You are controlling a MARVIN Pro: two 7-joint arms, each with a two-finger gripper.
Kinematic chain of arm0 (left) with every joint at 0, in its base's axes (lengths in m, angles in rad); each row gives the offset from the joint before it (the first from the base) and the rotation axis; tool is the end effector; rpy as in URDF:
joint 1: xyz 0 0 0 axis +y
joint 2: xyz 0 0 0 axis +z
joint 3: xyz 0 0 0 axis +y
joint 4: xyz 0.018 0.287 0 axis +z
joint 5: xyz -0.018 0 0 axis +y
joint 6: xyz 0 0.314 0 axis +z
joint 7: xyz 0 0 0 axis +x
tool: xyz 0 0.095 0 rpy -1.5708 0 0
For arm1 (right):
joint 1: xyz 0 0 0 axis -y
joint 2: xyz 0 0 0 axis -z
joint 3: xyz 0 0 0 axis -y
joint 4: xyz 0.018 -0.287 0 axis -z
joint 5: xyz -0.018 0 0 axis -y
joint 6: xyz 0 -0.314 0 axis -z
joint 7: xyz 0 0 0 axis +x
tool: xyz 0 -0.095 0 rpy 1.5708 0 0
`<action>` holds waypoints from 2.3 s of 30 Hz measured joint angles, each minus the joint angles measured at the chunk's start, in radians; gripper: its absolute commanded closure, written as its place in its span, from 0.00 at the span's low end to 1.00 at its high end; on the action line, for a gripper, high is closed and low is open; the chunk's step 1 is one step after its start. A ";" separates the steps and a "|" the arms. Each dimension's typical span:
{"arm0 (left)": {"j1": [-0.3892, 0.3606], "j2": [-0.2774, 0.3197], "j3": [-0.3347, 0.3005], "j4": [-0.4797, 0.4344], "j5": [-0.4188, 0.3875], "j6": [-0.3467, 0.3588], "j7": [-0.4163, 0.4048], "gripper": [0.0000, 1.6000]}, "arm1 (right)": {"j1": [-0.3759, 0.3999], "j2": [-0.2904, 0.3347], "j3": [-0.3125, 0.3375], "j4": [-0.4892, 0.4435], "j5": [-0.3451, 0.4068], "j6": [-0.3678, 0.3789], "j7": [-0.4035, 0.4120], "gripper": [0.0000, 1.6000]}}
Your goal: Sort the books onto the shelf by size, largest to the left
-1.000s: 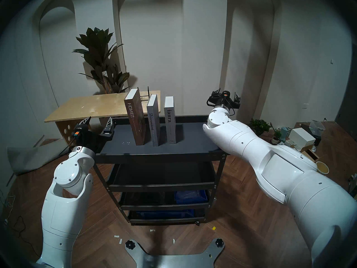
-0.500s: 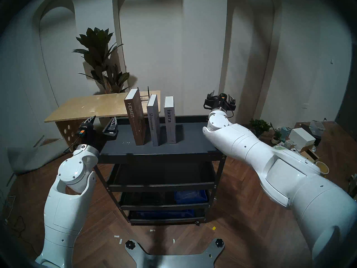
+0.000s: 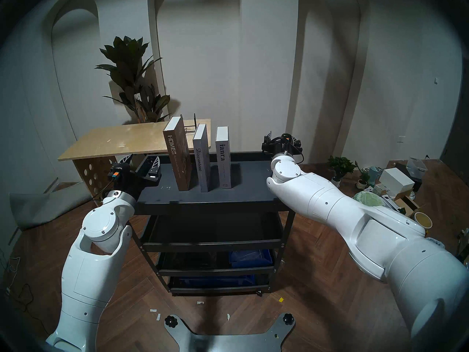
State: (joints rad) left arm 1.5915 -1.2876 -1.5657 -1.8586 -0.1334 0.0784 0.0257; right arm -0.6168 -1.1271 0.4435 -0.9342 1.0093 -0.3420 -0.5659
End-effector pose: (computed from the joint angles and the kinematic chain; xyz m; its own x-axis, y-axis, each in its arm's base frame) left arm 0.4132 0.0540 -0.1966 -0.1846 -0.1426 0.9724 -0.0208 -0.9886 -0.1489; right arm 0.5996 -0.0106 -0.2103 -0.1312 -0.0271 0.9910 -0.1318 -0.9903 -0.0445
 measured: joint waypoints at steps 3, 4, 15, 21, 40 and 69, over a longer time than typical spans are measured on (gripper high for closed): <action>-0.005 0.001 0.006 0.007 0.003 0.000 -0.002 0.00 | -0.009 0.013 -0.005 -0.019 0.009 0.010 0.023 0.00; -0.007 0.001 0.007 0.010 0.004 0.000 -0.002 0.00 | -0.011 0.017 -0.005 -0.025 0.012 0.013 0.030 0.00; -0.030 0.005 0.022 0.034 0.015 0.000 -0.010 0.00 | -0.019 0.071 -0.006 -0.104 0.047 0.049 0.118 0.00; -0.040 0.006 0.025 0.046 0.020 0.000 -0.013 0.00 | -0.022 0.097 -0.006 -0.146 0.064 0.069 0.164 0.00; -0.068 0.014 0.017 0.094 0.039 0.001 -0.012 0.00 | -0.052 0.189 -0.032 -0.300 0.123 0.152 0.337 0.00; -0.115 0.018 0.019 0.166 0.068 0.002 0.001 0.00 | -0.071 0.359 -0.054 -0.576 0.205 0.274 0.622 0.00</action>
State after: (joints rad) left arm 1.4762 -1.2695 -1.5471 -1.6925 -0.0652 0.0805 0.0269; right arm -0.6876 -0.7677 0.3895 -1.5107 1.2142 -0.0684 0.0564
